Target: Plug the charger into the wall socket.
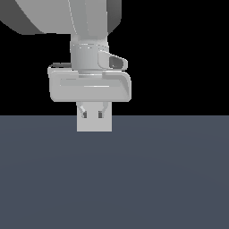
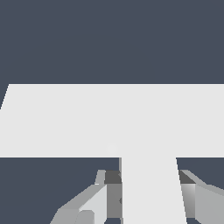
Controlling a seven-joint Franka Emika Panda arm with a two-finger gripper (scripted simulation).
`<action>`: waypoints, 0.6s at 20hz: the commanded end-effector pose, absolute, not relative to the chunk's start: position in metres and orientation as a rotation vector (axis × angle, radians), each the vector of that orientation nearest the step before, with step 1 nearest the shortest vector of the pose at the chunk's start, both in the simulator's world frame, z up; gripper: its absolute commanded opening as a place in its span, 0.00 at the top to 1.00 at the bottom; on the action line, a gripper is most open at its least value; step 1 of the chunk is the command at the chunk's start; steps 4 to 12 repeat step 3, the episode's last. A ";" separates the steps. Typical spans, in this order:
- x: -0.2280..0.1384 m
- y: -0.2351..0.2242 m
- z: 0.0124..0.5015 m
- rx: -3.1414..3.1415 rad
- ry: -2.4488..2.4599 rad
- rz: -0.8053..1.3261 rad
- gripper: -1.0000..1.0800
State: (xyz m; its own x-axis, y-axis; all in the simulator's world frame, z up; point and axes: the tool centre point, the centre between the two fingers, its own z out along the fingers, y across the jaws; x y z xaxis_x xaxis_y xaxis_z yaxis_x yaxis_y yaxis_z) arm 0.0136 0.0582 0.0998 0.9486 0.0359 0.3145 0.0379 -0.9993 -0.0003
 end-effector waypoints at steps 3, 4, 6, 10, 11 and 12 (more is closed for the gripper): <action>0.015 0.058 0.100 -3.094 -0.058 -0.503 1.00; 0.015 0.058 0.100 -3.094 -0.058 -0.503 1.00; 0.015 0.058 0.100 -3.094 -0.058 -0.503 1.00; 0.015 0.058 0.100 -3.094 -0.058 -0.503 1.00; 0.015 0.058 0.100 -3.094 -0.058 -0.503 1.00; 0.015 0.058 0.100 -3.094 -0.058 -0.503 1.00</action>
